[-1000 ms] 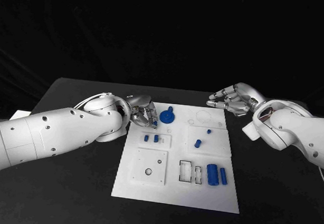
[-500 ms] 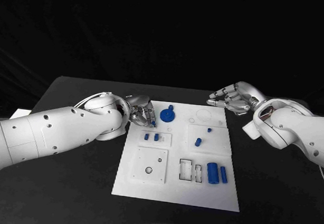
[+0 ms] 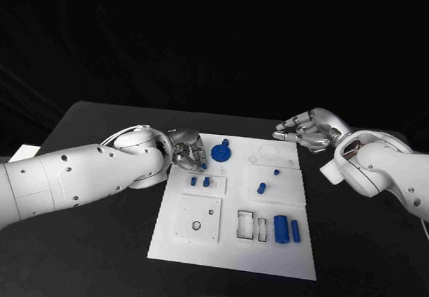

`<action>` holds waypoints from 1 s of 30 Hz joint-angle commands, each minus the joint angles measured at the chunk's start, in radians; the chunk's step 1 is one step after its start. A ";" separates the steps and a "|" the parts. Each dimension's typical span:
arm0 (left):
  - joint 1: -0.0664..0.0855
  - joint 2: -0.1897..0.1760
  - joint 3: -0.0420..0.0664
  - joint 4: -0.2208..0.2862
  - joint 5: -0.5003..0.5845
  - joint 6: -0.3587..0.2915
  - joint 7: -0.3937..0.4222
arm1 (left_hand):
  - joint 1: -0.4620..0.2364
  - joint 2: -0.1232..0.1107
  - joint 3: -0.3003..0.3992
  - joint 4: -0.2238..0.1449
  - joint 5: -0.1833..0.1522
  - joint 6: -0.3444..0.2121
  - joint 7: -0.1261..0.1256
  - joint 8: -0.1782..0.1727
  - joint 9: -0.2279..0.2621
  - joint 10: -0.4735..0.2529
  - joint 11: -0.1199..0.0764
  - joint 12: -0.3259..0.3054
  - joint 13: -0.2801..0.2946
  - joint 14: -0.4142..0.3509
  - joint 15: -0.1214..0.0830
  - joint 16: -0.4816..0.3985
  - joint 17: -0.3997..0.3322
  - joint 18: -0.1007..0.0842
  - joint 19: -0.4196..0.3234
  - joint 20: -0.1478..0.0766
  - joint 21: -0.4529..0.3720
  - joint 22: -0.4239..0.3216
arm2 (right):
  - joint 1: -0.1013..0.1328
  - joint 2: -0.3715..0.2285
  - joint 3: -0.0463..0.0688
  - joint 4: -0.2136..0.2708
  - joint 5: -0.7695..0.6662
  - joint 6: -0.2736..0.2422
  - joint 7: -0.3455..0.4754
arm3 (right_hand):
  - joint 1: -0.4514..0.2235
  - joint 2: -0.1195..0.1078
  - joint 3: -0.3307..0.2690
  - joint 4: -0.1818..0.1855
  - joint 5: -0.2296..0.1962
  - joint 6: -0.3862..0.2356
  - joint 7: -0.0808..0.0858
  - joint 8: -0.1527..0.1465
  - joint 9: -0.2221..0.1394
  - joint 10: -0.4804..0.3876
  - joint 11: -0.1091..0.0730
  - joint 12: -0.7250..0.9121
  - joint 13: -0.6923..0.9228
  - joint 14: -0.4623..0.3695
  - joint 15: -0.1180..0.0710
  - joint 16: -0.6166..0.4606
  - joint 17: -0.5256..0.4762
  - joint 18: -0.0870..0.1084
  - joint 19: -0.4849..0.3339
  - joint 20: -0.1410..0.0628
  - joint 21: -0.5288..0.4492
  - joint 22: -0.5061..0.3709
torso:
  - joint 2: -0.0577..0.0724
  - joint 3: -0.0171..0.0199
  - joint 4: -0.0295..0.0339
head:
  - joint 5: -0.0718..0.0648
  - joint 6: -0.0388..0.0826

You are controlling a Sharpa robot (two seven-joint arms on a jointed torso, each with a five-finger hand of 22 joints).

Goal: Assemble the parts on the task board

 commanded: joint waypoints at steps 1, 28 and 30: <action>-0.002 0.005 0.000 -0.001 -0.001 0.012 0.003 | -0.012 0.003 0.005 -0.001 -0.004 0.009 0.001 -0.006 -0.002 0.008 0.000 -0.006 -0.001 0.031 0.005 -0.006 -0.003 -0.019 0.029 -0.002 0.003 0.000 | -0.001 0.002 0.000 0.001 -0.004 0.011 0.009 | -0.003 0.007 -0.006 -0.002 -0.003 0.006 0.002 0.003 0.002 -0.003 0.001 0.000 0.015 0.084 -0.007 -0.005 0.182 0.011 -0.007 -0.002 -0.004 -0.001 | 0.000 0.0005 -0.0003 | -0.002 -0.001; -0.003 0.015 0.000 -0.020 -0.014 0.036 -0.029 | -0.018 -0.002 0.004 -0.001 -0.004 0.009 0.002 -0.013 -0.004 0.011 0.001 -0.014 -0.001 0.030 0.005 -0.008 -0.009 -0.019 0.028 -0.002 0.003 0.000 | -0.001 -0.001 0.000 0.005 -0.004 0.012 0.008 | -0.003 0.007 -0.006 -0.002 -0.003 0.006 0.002 0.003 0.002 -0.003 0.001 0.000 0.015 0.084 -0.007 -0.005 0.182 0.011 -0.007 -0.002 -0.004 -0.001 | 0.000 0.0007 -0.0002 | -0.001 -0.007; -0.003 0.015 0.000 -0.020 -0.015 0.034 -0.028 | -0.017 -0.001 0.005 -0.002 -0.004 0.009 0.002 -0.013 -0.004 0.011 0.001 -0.014 -0.001 0.030 0.005 -0.008 -0.009 -0.019 0.029 -0.001 0.003 0.001 | -0.001 -0.001 0.000 0.004 -0.004 0.012 0.008 | -0.003 0.007 -0.006 -0.002 -0.003 0.006 0.002 0.003 0.002 -0.003 0.001 0.000 0.015 0.084 -0.007 -0.005 0.182 0.011 -0.007 -0.002 -0.004 -0.001 | 0.000 0.0007 -0.0002 | -0.002 -0.006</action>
